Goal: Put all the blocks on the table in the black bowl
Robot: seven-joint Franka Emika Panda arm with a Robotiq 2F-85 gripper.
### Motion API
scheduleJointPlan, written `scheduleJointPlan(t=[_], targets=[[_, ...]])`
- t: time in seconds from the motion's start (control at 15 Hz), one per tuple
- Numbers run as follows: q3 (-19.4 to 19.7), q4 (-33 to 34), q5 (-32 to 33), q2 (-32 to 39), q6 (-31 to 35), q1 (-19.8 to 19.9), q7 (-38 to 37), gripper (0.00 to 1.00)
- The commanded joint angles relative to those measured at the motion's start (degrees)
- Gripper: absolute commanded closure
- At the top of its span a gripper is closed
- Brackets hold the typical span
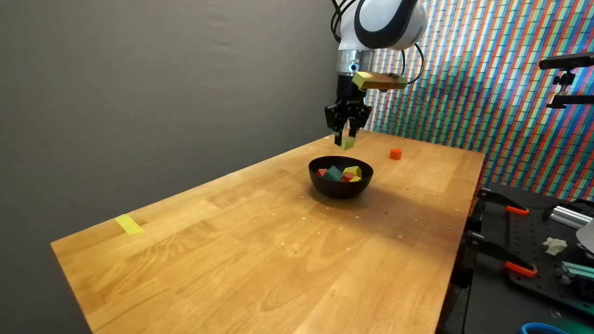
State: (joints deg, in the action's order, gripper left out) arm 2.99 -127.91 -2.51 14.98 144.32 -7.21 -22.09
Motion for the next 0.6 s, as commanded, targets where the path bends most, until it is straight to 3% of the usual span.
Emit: scheduleJointPlan(t=[0.0, 0.13, 0.2, 0.27, 0.53], targets=[[-1.08, 1.80, -2.21, 0.10, -1.75, 1.82, 0.47, 0.21], [-1.79, 1.30, -5.52, -1.28, -1.78, 3.18, 2.60, 0.05], [-0.41, 1.03, -3.28, -1.35, -0.68, 2.49, -0.35, 0.00], [3.13, 0.53, 3.77, -0.89, 1.62, 0.87, -7.25, 0.00], [11.07, -0.26, 18.08, 3.04, 8.78, 1.89, -16.99, 0.00]])
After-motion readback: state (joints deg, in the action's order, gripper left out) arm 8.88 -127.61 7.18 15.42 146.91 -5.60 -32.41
